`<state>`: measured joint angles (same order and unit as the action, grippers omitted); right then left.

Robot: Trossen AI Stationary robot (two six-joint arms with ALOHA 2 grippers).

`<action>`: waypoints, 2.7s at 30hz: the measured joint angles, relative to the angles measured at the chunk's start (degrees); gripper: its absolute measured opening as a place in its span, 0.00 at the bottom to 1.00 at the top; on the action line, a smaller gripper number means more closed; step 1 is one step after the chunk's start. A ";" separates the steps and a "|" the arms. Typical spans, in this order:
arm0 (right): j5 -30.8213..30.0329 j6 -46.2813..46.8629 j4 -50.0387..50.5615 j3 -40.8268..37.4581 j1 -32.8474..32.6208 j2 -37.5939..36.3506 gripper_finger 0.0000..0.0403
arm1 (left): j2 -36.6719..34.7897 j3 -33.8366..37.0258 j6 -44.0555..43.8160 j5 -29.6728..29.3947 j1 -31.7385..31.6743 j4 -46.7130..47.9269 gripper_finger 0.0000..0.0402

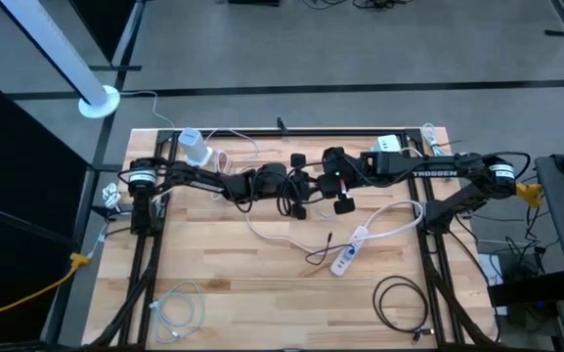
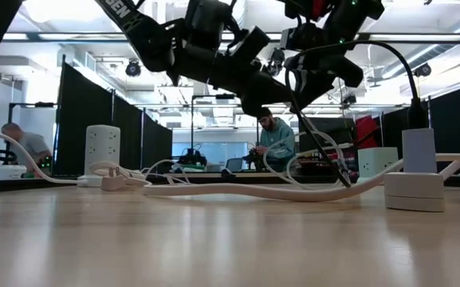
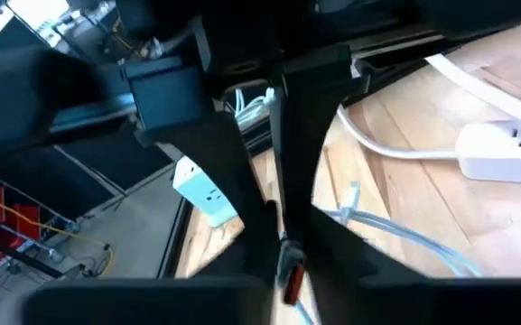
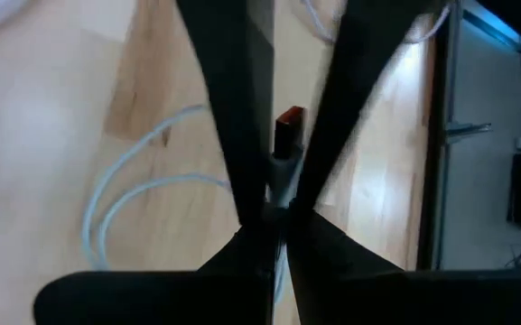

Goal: Insert USB
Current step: Insert the white charger cable into the green outlet extension

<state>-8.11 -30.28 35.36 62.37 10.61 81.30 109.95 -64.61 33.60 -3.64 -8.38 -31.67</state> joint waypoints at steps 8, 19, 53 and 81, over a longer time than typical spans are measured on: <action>0.26 0.51 0.25 0.17 0.54 -0.35 0.01 | -1.51 -0.03 -0.04 0.24 -0.90 1.48 0.03; 0.42 2.41 0.58 0.17 0.62 -0.53 0.01 | -1.69 -0.10 0.27 -1.75 -1.01 2.43 0.02; 56.50 29.40 1.04 -0.22 28.79 1.17 0.01 | -1.36 -0.14 40.96 1.19 -4.92 0.54 0.44; 60.15 50.97 -7.09 -0.26 28.66 4.13 0.01 | -1.66 -0.12 50.52 -15.32 -2.11 -5.59 0.26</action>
<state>52.04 20.69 28.26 62.11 39.27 85.43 108.29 -64.73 84.12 -18.95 -10.49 -37.26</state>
